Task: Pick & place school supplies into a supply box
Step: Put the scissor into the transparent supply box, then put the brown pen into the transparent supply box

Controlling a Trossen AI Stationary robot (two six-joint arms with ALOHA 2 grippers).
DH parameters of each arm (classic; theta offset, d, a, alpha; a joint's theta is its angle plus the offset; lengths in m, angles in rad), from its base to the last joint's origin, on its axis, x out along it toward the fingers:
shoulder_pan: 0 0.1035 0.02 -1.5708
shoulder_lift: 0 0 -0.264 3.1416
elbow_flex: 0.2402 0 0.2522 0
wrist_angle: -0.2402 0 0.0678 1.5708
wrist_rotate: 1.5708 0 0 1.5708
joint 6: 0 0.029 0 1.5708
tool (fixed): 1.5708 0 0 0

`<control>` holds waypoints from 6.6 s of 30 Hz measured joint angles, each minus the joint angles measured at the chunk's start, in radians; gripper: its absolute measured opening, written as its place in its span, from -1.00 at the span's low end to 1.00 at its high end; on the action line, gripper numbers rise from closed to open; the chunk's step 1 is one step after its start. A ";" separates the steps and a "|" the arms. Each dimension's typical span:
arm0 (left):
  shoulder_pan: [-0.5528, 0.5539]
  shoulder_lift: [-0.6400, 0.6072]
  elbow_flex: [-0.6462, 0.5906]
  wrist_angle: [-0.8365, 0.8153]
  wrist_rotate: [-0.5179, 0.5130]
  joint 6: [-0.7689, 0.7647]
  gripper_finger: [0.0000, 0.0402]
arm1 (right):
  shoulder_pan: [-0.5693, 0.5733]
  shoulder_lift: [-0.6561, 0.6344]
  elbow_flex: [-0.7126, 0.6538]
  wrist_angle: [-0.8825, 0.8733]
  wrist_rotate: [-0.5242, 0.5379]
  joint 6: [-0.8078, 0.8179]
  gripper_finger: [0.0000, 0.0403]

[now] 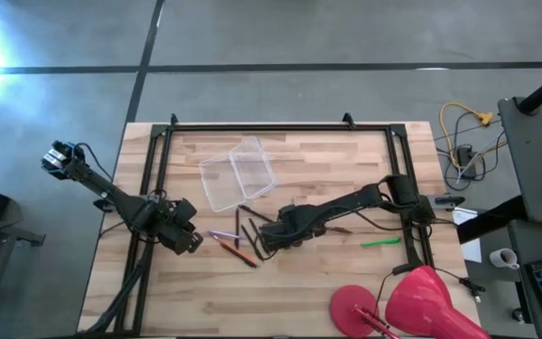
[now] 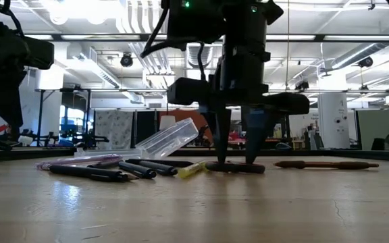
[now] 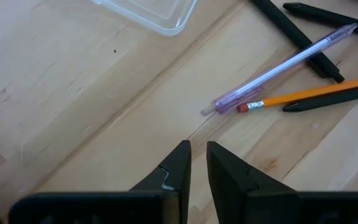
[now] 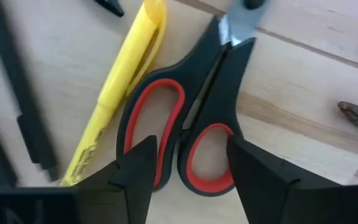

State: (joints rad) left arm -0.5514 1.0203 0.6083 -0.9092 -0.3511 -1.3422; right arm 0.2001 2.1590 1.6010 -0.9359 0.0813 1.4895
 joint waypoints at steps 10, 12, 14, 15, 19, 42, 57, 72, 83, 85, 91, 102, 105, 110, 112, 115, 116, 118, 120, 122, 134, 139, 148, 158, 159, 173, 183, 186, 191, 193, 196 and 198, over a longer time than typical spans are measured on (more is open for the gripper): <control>0.000 0.000 0.000 0.000 0.000 0.002 -0.82 | 0.012 -0.005 0.057 -0.141 0.040 0.056 -0.19; 0.000 0.000 0.000 0.000 0.000 0.002 -0.82 | 0.020 -0.006 0.073 -0.154 0.050 0.055 -0.18; 0.000 0.000 0.000 0.000 0.000 0.002 -0.82 | 0.028 0.000 0.084 -0.150 0.053 0.056 -0.17; 0.000 0.000 0.000 0.000 0.000 0.002 -0.82 | 0.031 0.002 0.085 -0.149 0.053 0.056 -0.17; 0.000 0.000 0.000 0.000 0.000 0.004 -0.82 | 0.035 0.010 0.069 -0.154 0.059 0.055 -0.16; 0.000 0.000 0.000 0.000 0.000 0.023 -0.82 | 0.036 0.109 0.054 -0.121 0.035 -0.083 -0.74; 0.000 0.000 -0.001 0.000 -0.026 0.021 -0.82 | 0.117 -0.117 0.044 -0.135 0.291 0.104 -0.74; 0.000 0.002 -0.001 0.040 -0.047 -0.032 -0.82 | -0.154 -0.210 0.048 0.448 0.187 -0.521 -0.74; 0.001 0.002 -0.001 0.128 -0.096 -0.133 -0.82 | -0.334 -0.079 0.047 0.565 -0.021 -0.593 -0.74; 0.001 0.002 -0.001 0.129 -0.099 -0.148 -0.82 | -0.351 -0.053 0.049 0.563 -0.037 -0.568 -0.74; 0.001 0.002 -0.001 0.129 -0.100 -0.164 -0.82 | -0.368 -0.002 0.064 0.488 -0.016 -0.474 -0.74; 0.001 0.002 -0.001 0.128 -0.104 -0.187 -0.82 | -0.371 -0.022 0.065 0.341 0.046 -0.431 -0.02; 0.001 0.002 -0.001 0.128 -0.104 -0.187 -0.82 | -0.366 -0.063 0.065 0.341 0.042 -0.478 0.08; 0.001 0.002 -0.001 0.128 -0.105 -0.187 -0.82 | -0.333 -0.177 0.065 0.278 0.043 -0.656 0.14; 0.001 0.002 -0.001 0.128 -0.105 -0.187 -0.82 | -0.311 -0.227 0.067 0.186 0.053 -0.720 0.14; 0.001 0.002 -0.001 0.128 -0.105 -0.186 -0.82 | -0.273 -0.279 0.065 -0.029 0.093 -0.777 0.13; 0.001 0.002 -0.001 0.129 -0.105 -0.182 -0.82 | -0.258 -0.289 0.062 -0.099 0.109 -0.783 0.13; 0.001 0.002 -0.001 0.129 -0.105 -0.166 -0.82 | -0.228 -0.297 0.051 -0.220 0.129 -0.786 0.14; 0.001 0.002 -0.001 0.129 -0.105 -0.150 -0.82 | -0.191 -0.300 0.036 -0.279 0.125 -0.785 0.14; 0.001 0.002 -0.001 0.132 -0.101 -0.133 -0.82 | -0.149 -0.301 0.017 -0.308 0.091 -0.783 0.14; -0.062 0.001 -0.001 0.300 -0.048 0.115 -0.82 | 0.010 -0.298 -0.242 -0.279 -0.038 -0.755 0.11; -0.077 0.001 -0.001 0.324 -0.048 0.140 -0.82 | -0.013 -0.297 -0.356 -0.152 -0.052 -0.749 0.11; -0.077 0.001 -0.001 0.326 -0.048 0.137 -0.82 | -0.094 -0.297 -0.443 -0.095 -0.053 -0.806 0.11; -0.077 0.001 -0.001 0.331 -0.048 0.137 -0.82 | -0.131 -0.305 -0.547 0.052 -0.112 -0.860 -0.20; -0.077 0.001 -0.001 0.331 -0.048 0.137 -0.82 | -0.131 -0.306 -0.552 0.055 -0.114 -0.862 -0.26; -0.077 0.001 -0.001 0.331 -0.072 0.136 -0.82 | -0.134 -0.292 -0.397 0.134 -0.195 -0.790 -0.92; -0.077 0.003 -0.007 0.343 -0.089 0.136 -0.82 | -0.276 -0.276 -0.162 0.565 -0.170 -0.580 -0.93; -0.076 0.004 -0.007 0.362 -0.090 0.135 -0.82 | -0.371 -0.220 -0.119 0.619 -0.163 -0.547 -0.93; -0.076 0.004 -0.006 0.409 -0.091 0.132 -0.82 | -0.467 -0.105 -0.003 0.590 -0.153 -0.598 -0.90; -0.076 0.005 -0.007 0.424 -0.091 0.126 -0.82 | -0.483 -0.061 0.054 0.538 -0.153 -0.607 -0.81; -0.077 0.005 -0.007 0.440 -0.092 0.092 -0.82 | -0.497 -0.010 0.143 0.388 -0.131 -0.628 -0.62; -0.077 0.005 -0.007 0.439 -0.098 0.055 -0.82 | -0.501 0.013 0.203 0.281 -0.104 -0.654 -0.47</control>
State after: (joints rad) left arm -0.6281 1.0256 0.6010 -0.4707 -0.4496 -1.2873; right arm -0.3006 2.1717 1.8039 -0.6551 -0.0229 0.8357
